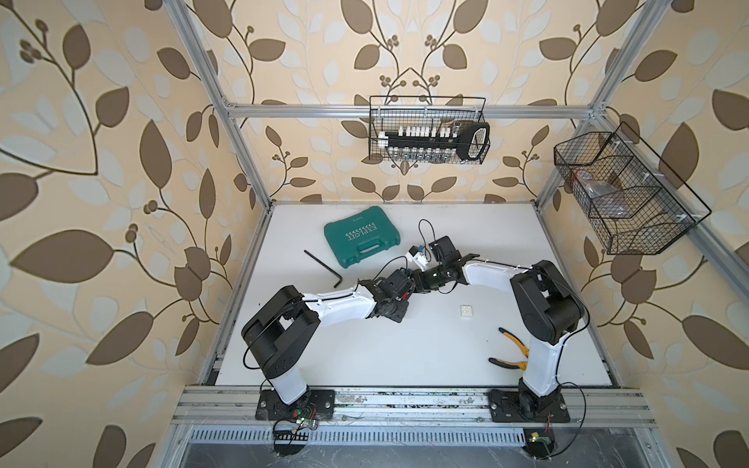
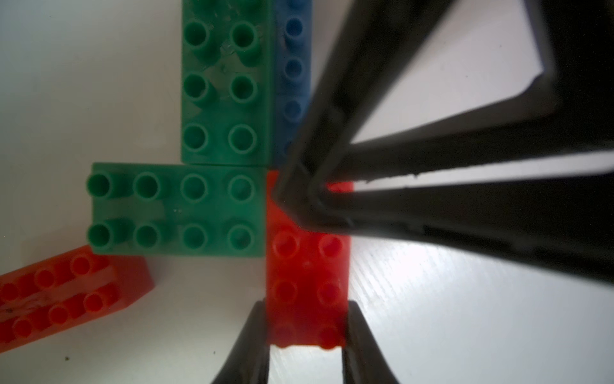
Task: Assemble a small pinwheel with lego
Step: Assemble the lego brick with the lego brick.
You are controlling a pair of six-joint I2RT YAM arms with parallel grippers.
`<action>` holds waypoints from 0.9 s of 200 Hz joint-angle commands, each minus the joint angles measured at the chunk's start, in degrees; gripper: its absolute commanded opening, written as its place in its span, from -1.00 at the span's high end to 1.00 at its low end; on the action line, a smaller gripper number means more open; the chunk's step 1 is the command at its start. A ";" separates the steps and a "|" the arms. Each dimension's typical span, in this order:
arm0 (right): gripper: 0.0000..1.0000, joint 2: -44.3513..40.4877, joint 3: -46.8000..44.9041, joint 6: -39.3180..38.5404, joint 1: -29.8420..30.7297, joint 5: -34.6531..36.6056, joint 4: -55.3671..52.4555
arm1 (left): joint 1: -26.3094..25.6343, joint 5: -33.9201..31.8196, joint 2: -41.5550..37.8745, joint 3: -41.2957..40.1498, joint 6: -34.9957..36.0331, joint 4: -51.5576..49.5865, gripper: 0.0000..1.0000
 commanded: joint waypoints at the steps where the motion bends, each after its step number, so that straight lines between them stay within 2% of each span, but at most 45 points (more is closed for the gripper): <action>1: 0.62 -0.22 1.15 -3.36 1.77 6.93 -6.24 | -0.11 0.82 0.65 1.47 0.68 -1.78 1.00; 19: 0.59 0.04 1.51 -4.42 2.91 9.64 -7.34 | -0.15 0.74 0.63 1.64 0.68 -1.78 1.00; 71: 0.55 -0.65 -0.41 -5.16 2.90 10.67 -6.41 | 0.01 1.61 1.06 2.52 -0.02 -2.14 1.00; 122: 0.66 2.69 1.60 -7.15 4.02 17.98 -11.05 | 0.03 2.41 0.07 1.57 -0.42 -1.62 1.00; 161: 0.70 5.11 1.95 -7.74 4.27 18.18 -13.42 | -0.01 2.90 -1.21 -0.01 -1.26 -0.42 1.00; 180: 0.71 6.38 2.87 -8.44 4.33 18.74 -14.83 | -0.01 4.06 -1.62 -0.60 -1.49 0.27 0.92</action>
